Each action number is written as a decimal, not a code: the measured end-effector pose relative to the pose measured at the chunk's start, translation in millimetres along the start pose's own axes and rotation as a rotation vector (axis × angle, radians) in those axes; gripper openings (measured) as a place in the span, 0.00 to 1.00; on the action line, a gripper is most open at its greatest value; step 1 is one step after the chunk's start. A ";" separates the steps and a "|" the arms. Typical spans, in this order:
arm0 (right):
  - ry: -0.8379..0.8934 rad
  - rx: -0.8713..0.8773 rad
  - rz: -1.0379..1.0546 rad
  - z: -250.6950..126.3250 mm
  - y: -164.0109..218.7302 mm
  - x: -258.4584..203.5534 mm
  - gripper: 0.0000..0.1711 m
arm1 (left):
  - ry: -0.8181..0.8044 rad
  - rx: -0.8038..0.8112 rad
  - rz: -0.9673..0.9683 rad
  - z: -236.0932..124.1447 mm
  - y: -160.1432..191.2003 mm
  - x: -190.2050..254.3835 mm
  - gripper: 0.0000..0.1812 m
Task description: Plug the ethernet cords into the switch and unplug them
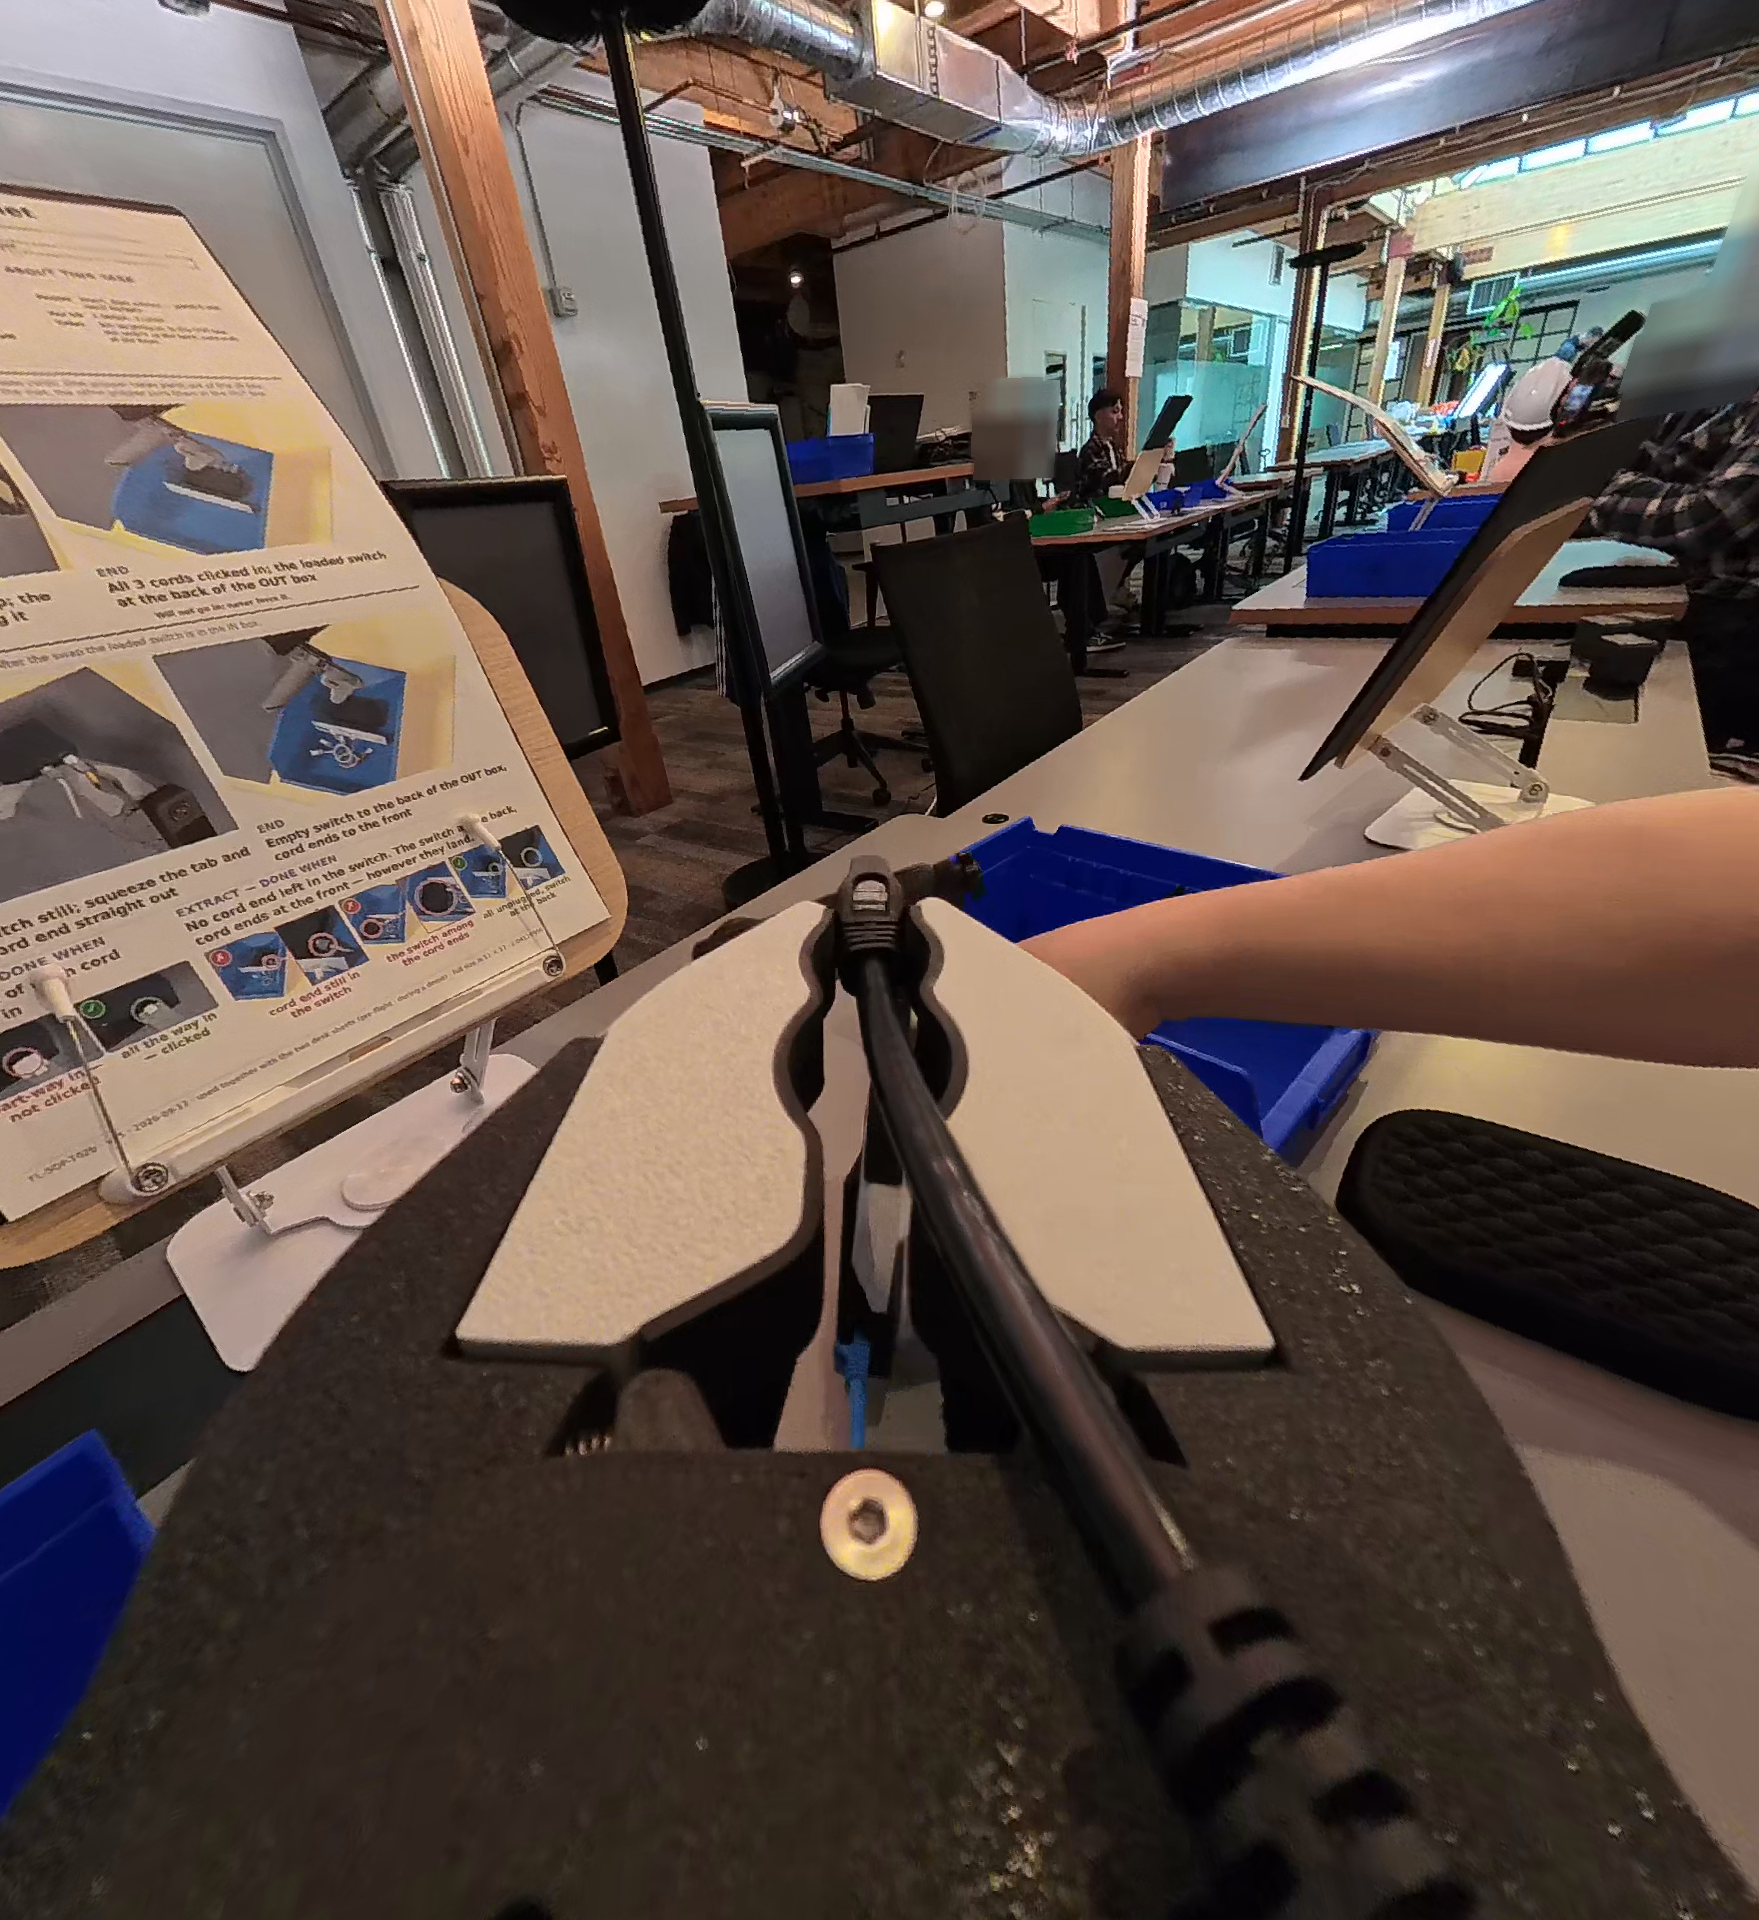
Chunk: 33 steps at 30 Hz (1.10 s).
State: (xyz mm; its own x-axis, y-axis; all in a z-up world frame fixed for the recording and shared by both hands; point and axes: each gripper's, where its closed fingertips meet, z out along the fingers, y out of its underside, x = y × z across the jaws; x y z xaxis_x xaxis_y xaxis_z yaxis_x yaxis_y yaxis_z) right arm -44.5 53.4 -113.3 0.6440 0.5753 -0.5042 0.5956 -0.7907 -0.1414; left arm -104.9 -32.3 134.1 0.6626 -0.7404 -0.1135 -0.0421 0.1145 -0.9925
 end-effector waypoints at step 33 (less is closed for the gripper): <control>-0.155 1.303 -0.341 -115.0 -81.6 -89.6 0.42 | -0.196 -0.075 -0.042 37.3 73.2 -42.7 0.06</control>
State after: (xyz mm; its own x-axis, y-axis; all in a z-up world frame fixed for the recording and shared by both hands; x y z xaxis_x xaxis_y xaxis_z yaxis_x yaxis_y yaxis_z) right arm -95.6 90.4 41.4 0.4452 0.8199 -0.3600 -0.2262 -0.2861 -0.9311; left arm -108.4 32.4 67.9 0.7975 -0.5994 -0.0682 -0.0620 0.0310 -0.9976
